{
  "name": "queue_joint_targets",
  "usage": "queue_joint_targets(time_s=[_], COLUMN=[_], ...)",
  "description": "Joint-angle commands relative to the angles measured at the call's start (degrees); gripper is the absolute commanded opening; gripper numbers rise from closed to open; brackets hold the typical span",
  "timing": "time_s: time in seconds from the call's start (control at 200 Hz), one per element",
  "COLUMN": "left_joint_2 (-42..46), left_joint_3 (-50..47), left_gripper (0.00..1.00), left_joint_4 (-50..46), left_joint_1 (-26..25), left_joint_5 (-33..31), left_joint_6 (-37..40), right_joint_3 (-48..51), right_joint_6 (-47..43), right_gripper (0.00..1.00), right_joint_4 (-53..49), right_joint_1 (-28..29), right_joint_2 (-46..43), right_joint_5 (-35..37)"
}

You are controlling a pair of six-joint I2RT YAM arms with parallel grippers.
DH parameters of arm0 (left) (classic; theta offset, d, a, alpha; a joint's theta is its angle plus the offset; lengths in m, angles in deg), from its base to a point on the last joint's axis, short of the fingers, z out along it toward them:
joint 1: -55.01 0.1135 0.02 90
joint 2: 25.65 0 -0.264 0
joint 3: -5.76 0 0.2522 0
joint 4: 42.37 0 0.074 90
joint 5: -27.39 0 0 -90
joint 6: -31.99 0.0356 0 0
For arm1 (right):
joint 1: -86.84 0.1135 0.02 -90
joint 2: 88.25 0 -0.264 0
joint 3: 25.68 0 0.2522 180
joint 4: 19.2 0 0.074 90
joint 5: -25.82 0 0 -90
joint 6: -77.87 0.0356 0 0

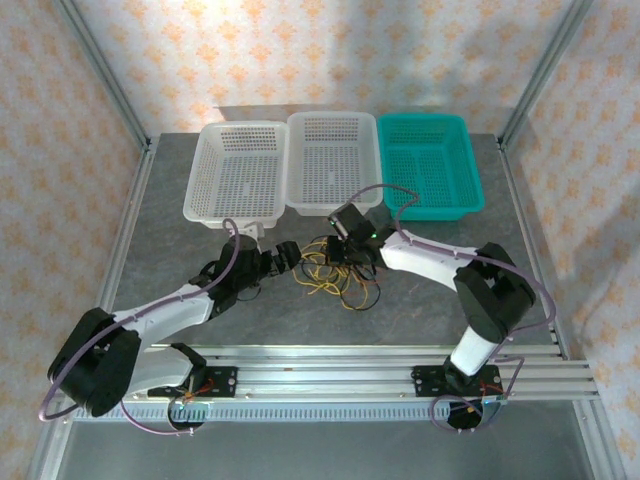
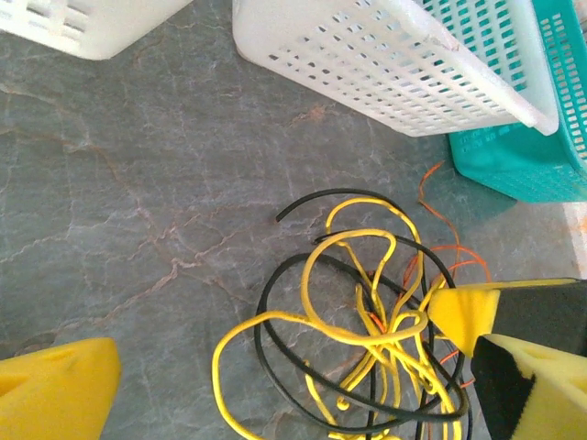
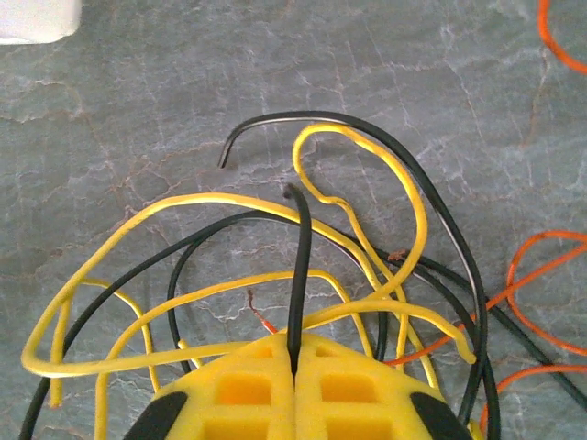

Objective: Untangle the cables

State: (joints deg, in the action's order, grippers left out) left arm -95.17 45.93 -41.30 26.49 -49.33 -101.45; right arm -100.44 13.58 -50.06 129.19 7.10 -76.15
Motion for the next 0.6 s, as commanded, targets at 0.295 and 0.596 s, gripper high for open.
queue_joint_targets(time_s=[0.295,0.596], left_joint_2=[-10.6,-17.9], left_joint_3=[11.2,16.0], left_gripper=[0.99,0.99], left_joint_4=[-0.7,-3.5], left_joint_1=[-5.6,-8.0], left_joint_5=[-3.9,-7.3], left_joint_6=[2.8,3.6], right_joint_3=[5.1,8.0], right_joint_6=[-8.3,-10.1], right_gripper=[0.0,0.0], right_joint_4=[5.8,9.4], right_joint_1=[0.3,0.3], right_joint_2=[-14.2,-20.2], right_joint_5=[-0.5,-3.1])
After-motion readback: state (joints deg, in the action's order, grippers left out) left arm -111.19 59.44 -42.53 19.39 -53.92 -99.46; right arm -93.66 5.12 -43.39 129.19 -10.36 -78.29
